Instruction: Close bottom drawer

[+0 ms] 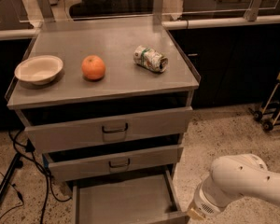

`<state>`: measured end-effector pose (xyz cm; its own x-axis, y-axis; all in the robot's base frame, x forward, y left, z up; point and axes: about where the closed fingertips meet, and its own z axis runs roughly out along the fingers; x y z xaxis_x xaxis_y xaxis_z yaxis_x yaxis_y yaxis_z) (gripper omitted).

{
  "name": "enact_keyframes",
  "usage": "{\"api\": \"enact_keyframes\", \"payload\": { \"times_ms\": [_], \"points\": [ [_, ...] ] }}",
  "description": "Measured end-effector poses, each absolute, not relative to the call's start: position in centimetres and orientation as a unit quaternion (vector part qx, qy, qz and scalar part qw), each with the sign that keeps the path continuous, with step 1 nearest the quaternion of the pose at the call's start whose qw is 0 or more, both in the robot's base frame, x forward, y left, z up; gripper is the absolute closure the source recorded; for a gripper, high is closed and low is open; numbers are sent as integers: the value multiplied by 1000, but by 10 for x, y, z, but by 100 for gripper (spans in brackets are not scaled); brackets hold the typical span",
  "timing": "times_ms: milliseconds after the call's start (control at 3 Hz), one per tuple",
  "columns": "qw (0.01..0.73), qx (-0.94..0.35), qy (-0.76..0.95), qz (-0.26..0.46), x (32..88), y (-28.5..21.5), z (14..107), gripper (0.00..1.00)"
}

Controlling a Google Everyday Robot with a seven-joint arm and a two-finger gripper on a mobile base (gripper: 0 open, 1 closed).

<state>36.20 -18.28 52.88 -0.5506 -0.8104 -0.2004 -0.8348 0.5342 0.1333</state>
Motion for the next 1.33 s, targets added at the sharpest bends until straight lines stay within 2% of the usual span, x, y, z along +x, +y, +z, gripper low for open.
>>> {"api": "enact_keyframes", "payload": {
  "times_ms": [667, 1333],
  "points": [
    [59, -462, 878, 111, 352, -178, 501, 100],
    [39, -440, 892, 94, 359, -167, 403, 100]
  ]
}}
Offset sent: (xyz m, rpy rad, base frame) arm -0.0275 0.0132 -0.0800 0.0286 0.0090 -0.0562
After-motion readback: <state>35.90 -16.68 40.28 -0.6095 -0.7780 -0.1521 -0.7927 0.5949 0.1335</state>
